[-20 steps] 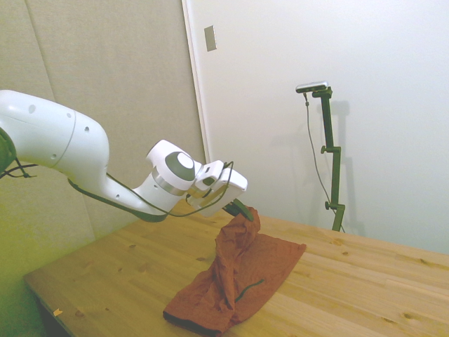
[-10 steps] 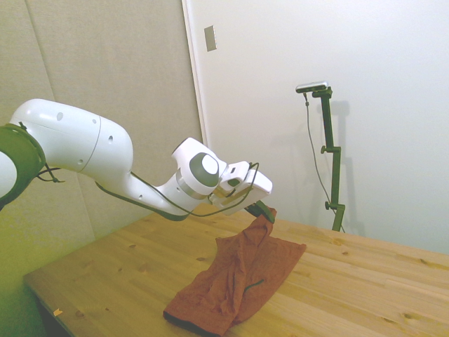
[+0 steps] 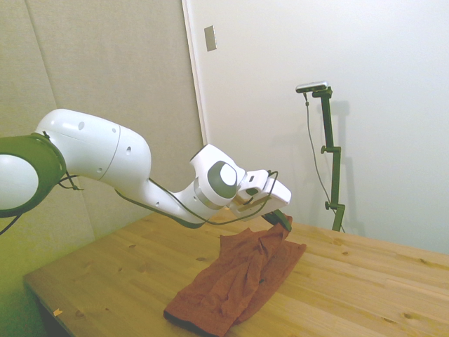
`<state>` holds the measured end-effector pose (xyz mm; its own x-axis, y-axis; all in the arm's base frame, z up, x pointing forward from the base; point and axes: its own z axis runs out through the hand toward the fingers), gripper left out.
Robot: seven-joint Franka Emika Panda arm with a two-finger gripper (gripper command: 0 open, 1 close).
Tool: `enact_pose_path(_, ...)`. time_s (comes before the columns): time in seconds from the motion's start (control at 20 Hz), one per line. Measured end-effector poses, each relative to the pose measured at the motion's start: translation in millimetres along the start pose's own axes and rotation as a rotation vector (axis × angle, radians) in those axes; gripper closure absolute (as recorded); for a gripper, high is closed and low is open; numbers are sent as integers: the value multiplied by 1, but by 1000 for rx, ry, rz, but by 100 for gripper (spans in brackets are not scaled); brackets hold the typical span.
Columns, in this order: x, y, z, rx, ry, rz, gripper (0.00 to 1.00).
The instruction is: Fold the shorts
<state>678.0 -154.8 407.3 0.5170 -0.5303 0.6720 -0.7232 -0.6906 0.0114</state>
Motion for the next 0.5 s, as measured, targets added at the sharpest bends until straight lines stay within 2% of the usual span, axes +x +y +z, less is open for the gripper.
enact_pose_path(0.4,27,2,-6,27,5,35,0)
enact_pose_path(0.5,21,-2,-13,35,-39,54,0)
